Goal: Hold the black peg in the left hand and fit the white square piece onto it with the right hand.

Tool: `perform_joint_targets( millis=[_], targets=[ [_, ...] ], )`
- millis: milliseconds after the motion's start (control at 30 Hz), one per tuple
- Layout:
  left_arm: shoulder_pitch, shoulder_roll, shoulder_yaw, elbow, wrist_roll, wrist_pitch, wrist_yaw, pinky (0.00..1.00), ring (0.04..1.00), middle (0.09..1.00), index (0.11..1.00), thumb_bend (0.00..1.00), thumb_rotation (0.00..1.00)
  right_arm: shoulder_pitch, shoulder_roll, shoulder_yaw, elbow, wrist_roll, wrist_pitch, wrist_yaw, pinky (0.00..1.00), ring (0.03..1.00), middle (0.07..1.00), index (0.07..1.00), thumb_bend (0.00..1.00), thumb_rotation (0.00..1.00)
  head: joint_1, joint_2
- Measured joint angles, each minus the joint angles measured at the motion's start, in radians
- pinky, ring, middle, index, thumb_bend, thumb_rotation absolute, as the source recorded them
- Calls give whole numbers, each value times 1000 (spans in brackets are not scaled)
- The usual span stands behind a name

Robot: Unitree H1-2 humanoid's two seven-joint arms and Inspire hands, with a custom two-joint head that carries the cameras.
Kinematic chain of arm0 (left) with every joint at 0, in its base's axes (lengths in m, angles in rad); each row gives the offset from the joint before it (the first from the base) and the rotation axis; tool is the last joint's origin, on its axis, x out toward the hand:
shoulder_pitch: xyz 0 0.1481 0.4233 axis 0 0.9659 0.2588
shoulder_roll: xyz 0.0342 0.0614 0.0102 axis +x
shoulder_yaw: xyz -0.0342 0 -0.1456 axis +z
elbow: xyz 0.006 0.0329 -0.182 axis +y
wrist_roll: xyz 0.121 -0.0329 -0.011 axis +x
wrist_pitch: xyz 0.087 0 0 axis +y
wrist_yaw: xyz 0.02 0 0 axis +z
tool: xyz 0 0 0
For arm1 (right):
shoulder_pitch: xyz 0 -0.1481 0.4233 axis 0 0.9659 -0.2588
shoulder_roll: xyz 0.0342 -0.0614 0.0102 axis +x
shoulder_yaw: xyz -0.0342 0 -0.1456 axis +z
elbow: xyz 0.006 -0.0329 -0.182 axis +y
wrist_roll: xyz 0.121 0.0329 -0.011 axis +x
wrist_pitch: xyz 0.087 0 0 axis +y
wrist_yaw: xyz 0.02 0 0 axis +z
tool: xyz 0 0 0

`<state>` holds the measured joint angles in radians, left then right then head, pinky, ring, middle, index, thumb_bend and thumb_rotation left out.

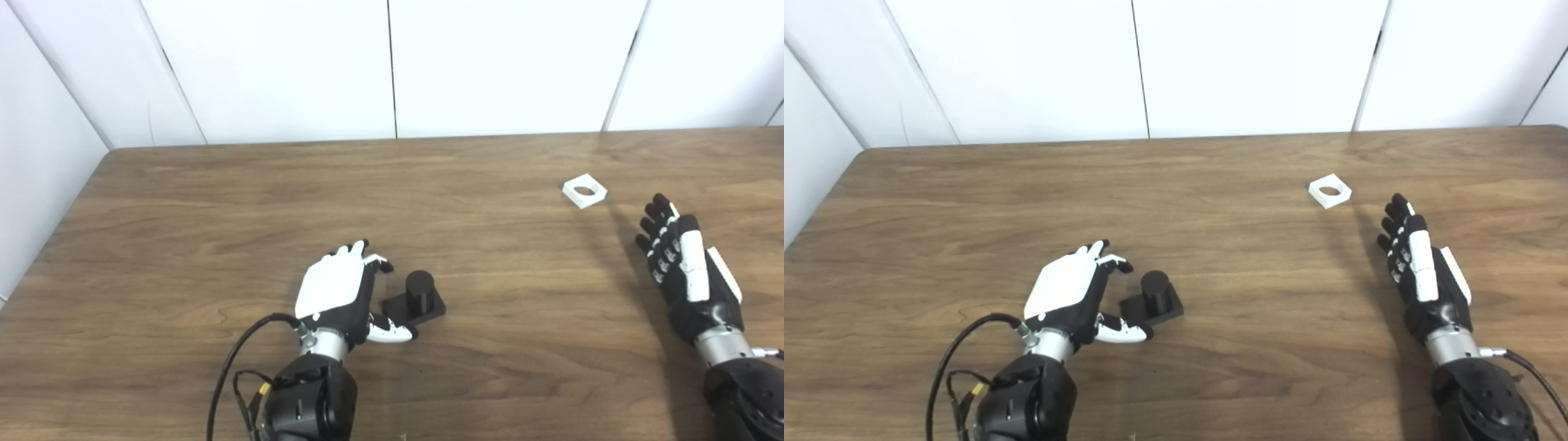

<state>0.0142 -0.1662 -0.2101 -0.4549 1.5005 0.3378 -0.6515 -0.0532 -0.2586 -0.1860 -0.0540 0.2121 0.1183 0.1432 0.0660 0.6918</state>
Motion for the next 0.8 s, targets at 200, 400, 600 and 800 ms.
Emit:
perform_joint_targets(
  millis=[200,400,600,800],
  targets=[
    [-19,2,-2,38,-5,0,29,1000,1000,1000,697,864,255,3,0,0,-4,0,2,0,1000,1000,1000,1000,622,1000,-2,2],
    [-36,4,-2,62,-10,3,48,1000,1000,1000,685,860,250,3,0,0,-5,-1,3,0,1000,1000,1000,1000,619,1000,-5,3],
    [-38,8,-2,69,-32,8,57,1000,1000,1000,671,854,227,6,0,-1,-15,-1,17,-1,1000,1000,1000,1000,628,1000,-9,9],
    [-50,22,-6,78,-46,14,58,1000,1000,1000,630,846,237,9,0,-4,-19,-1,20,-1,1000,1000,1000,1000,621,1000,-11,14]
  ],
)
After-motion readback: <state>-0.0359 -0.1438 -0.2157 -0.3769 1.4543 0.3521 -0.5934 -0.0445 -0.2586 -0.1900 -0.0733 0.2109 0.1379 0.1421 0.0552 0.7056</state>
